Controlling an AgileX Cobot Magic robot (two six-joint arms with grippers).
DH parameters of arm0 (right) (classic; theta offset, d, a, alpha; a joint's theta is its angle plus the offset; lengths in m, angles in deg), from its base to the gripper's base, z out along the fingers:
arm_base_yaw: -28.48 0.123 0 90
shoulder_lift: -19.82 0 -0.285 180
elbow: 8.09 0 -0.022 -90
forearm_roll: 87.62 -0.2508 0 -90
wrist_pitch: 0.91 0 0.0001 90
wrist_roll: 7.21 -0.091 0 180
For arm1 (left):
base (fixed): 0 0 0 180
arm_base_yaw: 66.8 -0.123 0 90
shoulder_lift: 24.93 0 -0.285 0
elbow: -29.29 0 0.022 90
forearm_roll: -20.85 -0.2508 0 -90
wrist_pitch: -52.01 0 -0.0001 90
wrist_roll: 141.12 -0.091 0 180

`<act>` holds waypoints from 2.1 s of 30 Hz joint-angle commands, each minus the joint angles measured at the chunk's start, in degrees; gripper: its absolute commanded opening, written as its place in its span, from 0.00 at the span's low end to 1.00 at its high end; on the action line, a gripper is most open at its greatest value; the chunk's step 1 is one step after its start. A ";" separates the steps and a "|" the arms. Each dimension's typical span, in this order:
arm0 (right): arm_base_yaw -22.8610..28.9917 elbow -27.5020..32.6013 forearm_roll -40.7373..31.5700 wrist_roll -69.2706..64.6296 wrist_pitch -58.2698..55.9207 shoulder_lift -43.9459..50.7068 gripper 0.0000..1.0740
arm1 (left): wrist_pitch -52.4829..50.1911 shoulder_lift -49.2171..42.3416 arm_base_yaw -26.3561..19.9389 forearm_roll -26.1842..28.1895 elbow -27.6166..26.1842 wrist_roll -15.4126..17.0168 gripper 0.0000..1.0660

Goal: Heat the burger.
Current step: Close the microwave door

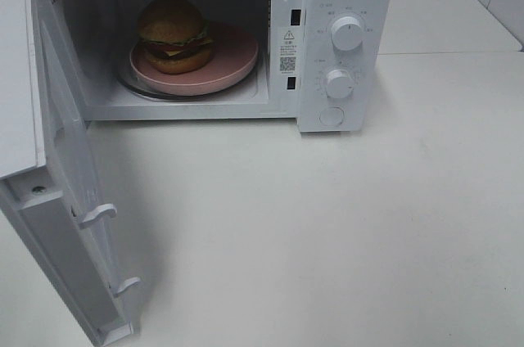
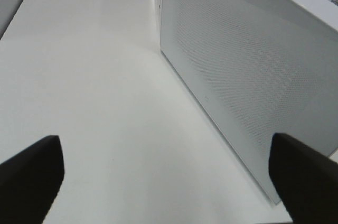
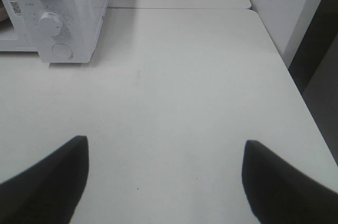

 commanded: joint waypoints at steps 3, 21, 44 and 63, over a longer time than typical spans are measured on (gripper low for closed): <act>-0.23 -0.06 0.00 0.34 0.34 1.38 0.70 | 0.17 -0.34 0.29 0.17 0.06 -0.11 0.92; -0.23 -0.06 0.00 0.29 0.34 1.38 0.69 | 0.17 -0.34 0.29 0.17 0.06 -0.11 0.92; -0.23 -0.06 0.00 0.29 0.34 1.38 0.69 | 0.17 -0.34 0.29 0.17 0.06 -0.11 0.92; -0.23 -0.06 0.00 0.29 0.34 1.38 0.69 | -12.78 6.82 0.29 1.03 -1.49 1.09 0.40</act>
